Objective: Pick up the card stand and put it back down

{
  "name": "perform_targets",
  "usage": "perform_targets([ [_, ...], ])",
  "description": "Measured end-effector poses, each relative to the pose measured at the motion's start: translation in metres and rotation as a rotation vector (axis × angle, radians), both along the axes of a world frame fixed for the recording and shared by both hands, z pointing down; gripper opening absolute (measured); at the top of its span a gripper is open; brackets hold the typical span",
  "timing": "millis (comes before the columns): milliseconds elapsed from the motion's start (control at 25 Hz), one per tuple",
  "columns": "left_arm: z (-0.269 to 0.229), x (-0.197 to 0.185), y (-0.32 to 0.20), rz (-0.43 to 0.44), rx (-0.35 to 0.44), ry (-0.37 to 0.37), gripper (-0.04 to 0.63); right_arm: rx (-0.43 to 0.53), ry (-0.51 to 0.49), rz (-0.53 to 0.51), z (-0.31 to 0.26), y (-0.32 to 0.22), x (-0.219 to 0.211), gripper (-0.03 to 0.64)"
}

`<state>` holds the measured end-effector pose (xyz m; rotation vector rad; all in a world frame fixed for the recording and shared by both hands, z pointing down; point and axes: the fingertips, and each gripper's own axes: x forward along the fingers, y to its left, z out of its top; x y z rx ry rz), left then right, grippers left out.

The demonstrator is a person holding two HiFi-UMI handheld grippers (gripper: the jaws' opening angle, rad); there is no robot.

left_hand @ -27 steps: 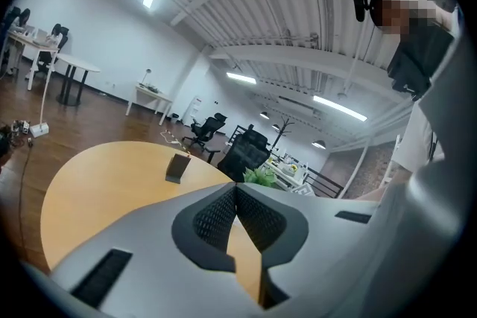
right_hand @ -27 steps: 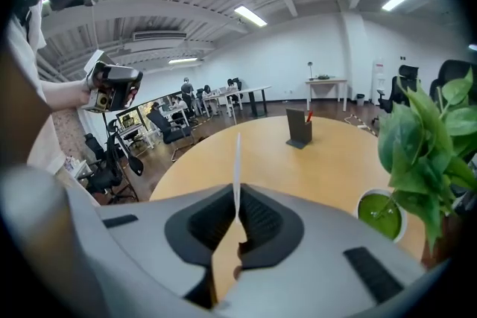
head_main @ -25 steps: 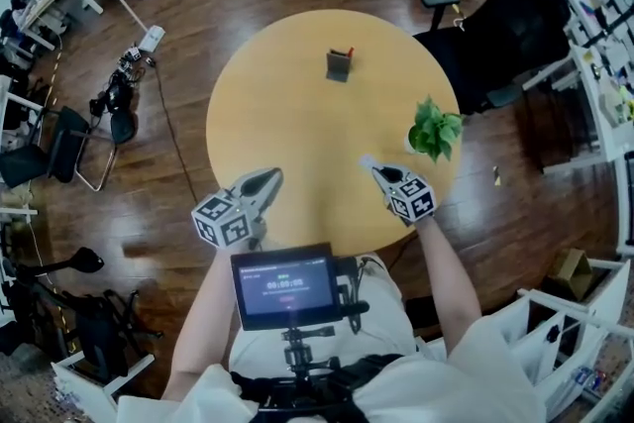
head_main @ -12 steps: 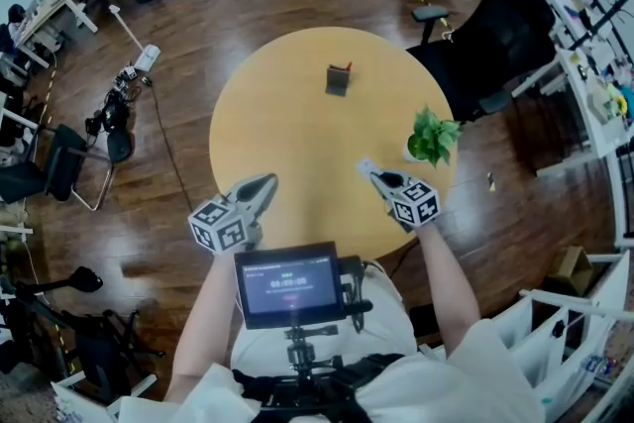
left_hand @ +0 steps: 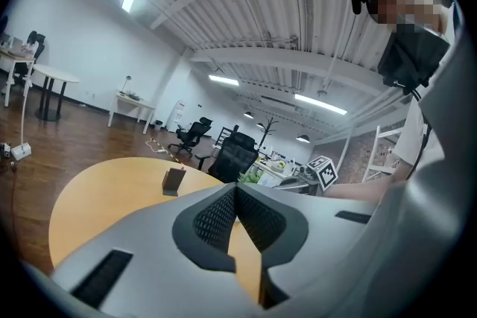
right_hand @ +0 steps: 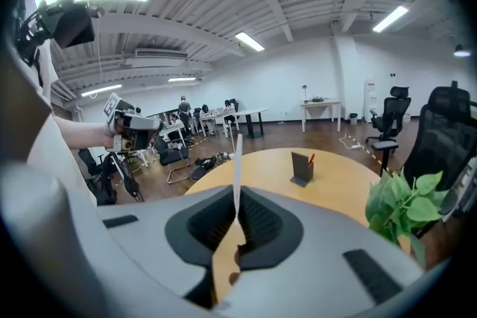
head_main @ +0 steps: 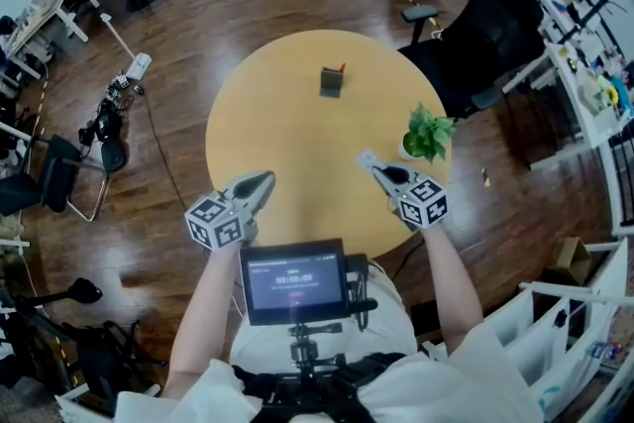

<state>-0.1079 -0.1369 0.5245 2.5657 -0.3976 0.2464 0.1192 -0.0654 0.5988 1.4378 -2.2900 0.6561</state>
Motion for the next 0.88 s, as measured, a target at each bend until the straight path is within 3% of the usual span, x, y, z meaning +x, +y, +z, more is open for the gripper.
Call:
perform_targets([
  [280, -0.003, 0.004, -0.002, 0.034, 0.024, -0.043, 0.000, 0.040, -0.004, 0.048, -0.038, 0.007, 0.011, 0.028],
  [520, -0.011, 0.014, 0.003, 0.062, 0.016, -0.021, 0.000, 0.060, -0.016, 0.058, -0.070, 0.022, 0.015, 0.026],
  [880, -0.022, 0.019, 0.004, 0.032, 0.024, 0.004, 0.000, 0.078, -0.004, 0.015, -0.108, 0.039, 0.012, 0.026],
])
